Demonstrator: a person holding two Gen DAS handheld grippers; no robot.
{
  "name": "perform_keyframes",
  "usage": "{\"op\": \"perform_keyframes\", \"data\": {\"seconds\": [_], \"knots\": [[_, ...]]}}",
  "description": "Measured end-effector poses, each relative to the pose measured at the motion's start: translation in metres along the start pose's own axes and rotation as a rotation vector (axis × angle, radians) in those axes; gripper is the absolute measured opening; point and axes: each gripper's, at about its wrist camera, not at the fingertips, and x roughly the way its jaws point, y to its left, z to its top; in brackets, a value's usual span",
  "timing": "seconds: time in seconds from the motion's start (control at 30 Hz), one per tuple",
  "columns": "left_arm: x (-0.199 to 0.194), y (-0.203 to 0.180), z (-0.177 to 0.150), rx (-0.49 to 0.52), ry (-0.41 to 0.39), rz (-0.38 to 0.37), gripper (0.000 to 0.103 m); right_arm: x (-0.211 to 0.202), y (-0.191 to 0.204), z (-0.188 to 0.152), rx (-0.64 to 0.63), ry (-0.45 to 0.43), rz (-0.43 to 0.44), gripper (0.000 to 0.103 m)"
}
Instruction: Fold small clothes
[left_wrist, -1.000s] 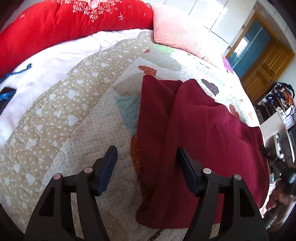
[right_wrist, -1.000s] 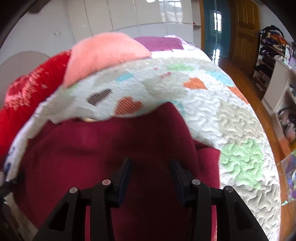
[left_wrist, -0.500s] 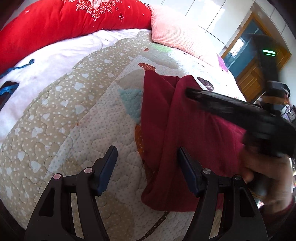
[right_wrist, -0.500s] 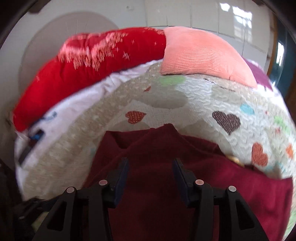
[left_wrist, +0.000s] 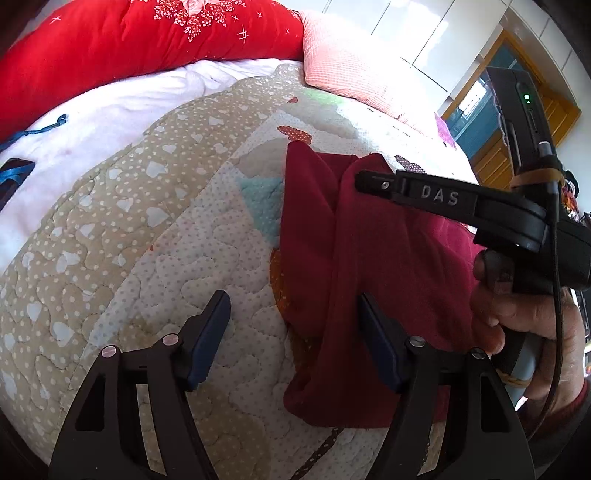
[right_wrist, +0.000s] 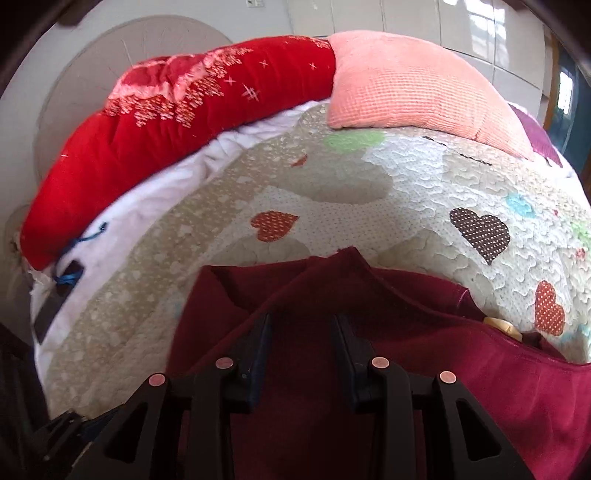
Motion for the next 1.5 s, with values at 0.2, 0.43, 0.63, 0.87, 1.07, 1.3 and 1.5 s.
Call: {"op": "perform_keyframes", "data": {"seconds": [0.2, 0.43, 0.63, 0.87, 1.07, 1.3, 1.5], "knots": [[-0.004, 0.002, -0.002, -0.005, 0.001, -0.012, 0.071, 0.021, 0.009, -0.002, -0.016, 0.064, -0.007, 0.036], [-0.015, 0.019, -0.005, -0.044, -0.007, -0.102, 0.071, 0.004, 0.011, 0.012, 0.064, 0.080, 0.104, 0.075], [-0.013, 0.024, -0.007, -0.059, -0.002, -0.156, 0.071, 0.030, 0.034, 0.016, 0.004, 0.174, 0.062, 0.078], [-0.008, 0.017, -0.010, -0.031, -0.001, -0.149, 0.078, 0.057, 0.053, 0.014, -0.121, 0.185, -0.053, 0.093], [-0.006, -0.004, -0.014, 0.030, 0.008, -0.200, 0.070, 0.027, 0.030, 0.009, -0.061, 0.048, -0.017, 0.020], [-0.053, -0.075, -0.015, 0.193, -0.044, -0.351, 0.037, -0.067, -0.034, -0.002, 0.161, -0.184, 0.172, 0.014], [-0.062, -0.157, -0.023, 0.349, 0.005, -0.482, 0.022, -0.146, -0.093, -0.022, 0.246, -0.324, 0.150, 0.010]]}}
